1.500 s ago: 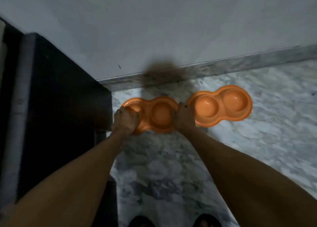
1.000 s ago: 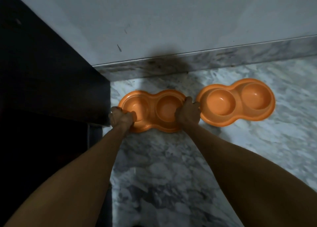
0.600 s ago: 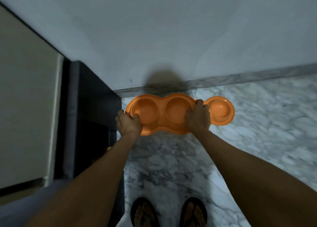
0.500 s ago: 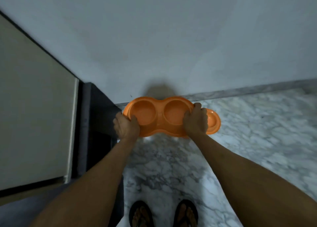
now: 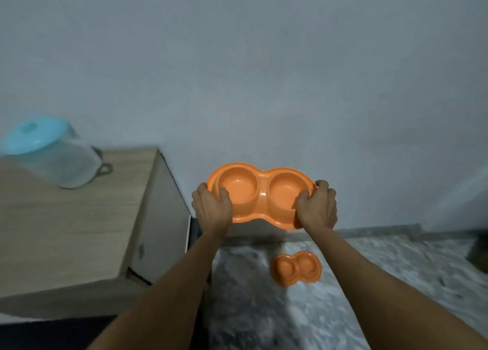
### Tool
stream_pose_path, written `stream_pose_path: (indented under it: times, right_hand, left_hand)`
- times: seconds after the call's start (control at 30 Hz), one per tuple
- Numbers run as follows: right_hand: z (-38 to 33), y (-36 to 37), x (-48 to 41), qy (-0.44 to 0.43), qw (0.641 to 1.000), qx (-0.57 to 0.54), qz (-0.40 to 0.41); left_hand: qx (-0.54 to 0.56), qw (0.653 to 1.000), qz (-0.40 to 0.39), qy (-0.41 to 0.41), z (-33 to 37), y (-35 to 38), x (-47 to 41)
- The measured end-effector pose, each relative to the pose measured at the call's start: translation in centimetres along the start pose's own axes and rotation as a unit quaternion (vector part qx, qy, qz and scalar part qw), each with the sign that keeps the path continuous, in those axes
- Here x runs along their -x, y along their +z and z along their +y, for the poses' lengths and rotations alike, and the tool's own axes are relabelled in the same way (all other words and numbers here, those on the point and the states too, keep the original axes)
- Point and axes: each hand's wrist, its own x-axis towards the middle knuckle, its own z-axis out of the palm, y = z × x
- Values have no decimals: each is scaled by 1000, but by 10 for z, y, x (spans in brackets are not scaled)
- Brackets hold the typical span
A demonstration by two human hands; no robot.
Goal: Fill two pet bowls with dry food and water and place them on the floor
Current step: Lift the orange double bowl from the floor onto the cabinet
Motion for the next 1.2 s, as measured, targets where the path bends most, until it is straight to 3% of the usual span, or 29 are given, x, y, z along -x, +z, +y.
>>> stream_pose_path:
  times: [0.27,0.6,1.2]
  right_hand:
    - [-89,-43,157,-61,998,-31,12]
    - [-206,25,352,-127,990,-32,-49]
    - [-404,293,447,-172,977,-1,-127]
  left_hand:
    - [20,999,21,33,3,-205,36]
    - [13,997,79,-20,-80,-450,22]
    - [-11,985,112,-131,-234,-623,-201]
